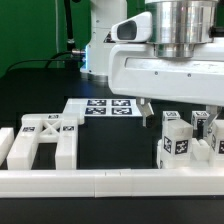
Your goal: Assemble chair
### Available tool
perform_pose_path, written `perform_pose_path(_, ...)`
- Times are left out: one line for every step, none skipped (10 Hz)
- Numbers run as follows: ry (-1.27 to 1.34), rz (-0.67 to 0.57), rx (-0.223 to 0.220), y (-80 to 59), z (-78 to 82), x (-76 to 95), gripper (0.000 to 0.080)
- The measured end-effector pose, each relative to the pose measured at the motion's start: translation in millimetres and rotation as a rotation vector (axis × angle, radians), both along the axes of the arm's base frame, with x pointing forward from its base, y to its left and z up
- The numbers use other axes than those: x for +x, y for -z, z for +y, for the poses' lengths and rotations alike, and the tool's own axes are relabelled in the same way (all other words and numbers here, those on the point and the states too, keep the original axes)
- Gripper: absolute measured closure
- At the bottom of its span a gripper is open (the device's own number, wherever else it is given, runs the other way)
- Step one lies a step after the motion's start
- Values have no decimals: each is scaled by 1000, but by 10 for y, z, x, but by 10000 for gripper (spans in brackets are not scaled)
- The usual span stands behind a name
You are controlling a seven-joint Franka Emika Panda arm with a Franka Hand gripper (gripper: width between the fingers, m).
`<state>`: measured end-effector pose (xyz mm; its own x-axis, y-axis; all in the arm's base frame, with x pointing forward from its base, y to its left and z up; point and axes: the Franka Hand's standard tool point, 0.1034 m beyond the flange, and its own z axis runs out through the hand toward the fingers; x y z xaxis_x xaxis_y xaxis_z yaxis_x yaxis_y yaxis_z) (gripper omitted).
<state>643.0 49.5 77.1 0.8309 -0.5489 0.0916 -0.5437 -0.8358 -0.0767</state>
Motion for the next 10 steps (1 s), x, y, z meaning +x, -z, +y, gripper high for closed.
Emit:
perform_pose_path(-57,-9,-9,5,-7,10,151)
perform_pose_path(-177,-10,-27,7,-10,9,151)
perform_pose_path(-299,-13,-44,3,-16,15,151)
perform_pose_path(-399,-14,-57,1,-30,19,151)
perform_pose_path(-471,-13,-70,1,-31,19,151)
perform_pose_path(-506,-13,-75,1,-22,19,151)
perform_pose_path(-606,-13,-88,1,-27,19,151)
perform_pose_path(-665,-12,-99,1,-32,19,151)
perform_pose_path(-683,-11,-104,1,-39,19,196)
perform_pose_path(-677,-11,-103,1,-39,19,196)
